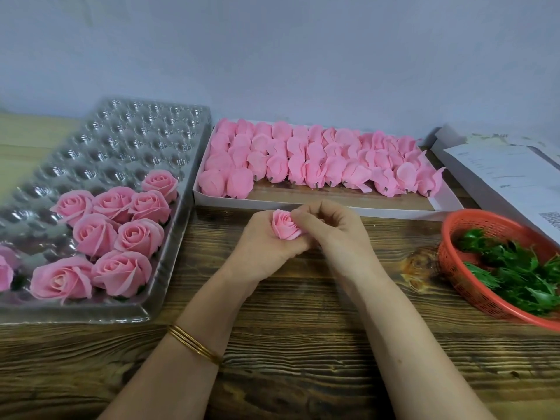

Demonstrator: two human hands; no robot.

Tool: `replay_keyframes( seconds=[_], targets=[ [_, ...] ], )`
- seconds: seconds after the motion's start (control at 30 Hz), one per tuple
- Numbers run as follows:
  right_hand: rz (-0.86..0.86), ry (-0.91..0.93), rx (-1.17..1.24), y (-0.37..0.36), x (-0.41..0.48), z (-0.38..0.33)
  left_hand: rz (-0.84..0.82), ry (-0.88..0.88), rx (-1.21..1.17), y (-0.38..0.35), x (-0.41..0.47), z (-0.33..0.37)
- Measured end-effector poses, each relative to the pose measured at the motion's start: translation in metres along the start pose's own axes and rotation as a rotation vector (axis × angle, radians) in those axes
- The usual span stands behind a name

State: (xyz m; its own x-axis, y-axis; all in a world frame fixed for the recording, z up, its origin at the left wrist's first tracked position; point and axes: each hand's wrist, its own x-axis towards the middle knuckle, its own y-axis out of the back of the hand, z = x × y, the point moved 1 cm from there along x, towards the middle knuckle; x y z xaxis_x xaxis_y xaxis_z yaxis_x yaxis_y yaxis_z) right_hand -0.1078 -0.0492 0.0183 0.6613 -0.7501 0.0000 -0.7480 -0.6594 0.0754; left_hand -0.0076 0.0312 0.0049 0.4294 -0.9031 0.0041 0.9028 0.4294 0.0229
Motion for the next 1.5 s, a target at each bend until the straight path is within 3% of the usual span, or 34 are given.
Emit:
replay_keyframes(
  seconds=[0.17,0.33,0.43,0.6,0.77,1.07,1.33,1.5],
  targets=[
    [0.021,-0.017,0.039,-0.002,-0.001,0.001,0.04,0.039,0.004,0.0,0.001,-0.001],
    [0.123,-0.085,0.185,0.0,0.003,0.003,0.183,0.046,-0.034,0.002,0.003,-0.001],
    [0.062,-0.118,0.241,-0.002,0.001,0.004,0.259,0.021,-0.104,0.004,0.004,0.001],
    [-0.082,0.029,-0.031,-0.014,-0.004,0.007,0.316,0.038,-0.25,0.0,0.002,0.006],
    [-0.009,0.108,-0.191,-0.027,-0.006,0.013,0.321,0.056,-0.291,-0.004,0.003,0.003],
    [0.105,0.195,-0.273,-0.028,-0.007,0.015,0.246,0.034,-0.315,-0.001,0.005,0.003],
    [-0.093,0.188,-0.079,-0.025,-0.007,0.012,0.108,0.054,-0.342,0.006,0.004,0.008],
    [-0.123,0.162,-0.025,-0.024,-0.006,0.012,0.148,0.081,-0.357,0.005,0.004,0.006]
  ],
)
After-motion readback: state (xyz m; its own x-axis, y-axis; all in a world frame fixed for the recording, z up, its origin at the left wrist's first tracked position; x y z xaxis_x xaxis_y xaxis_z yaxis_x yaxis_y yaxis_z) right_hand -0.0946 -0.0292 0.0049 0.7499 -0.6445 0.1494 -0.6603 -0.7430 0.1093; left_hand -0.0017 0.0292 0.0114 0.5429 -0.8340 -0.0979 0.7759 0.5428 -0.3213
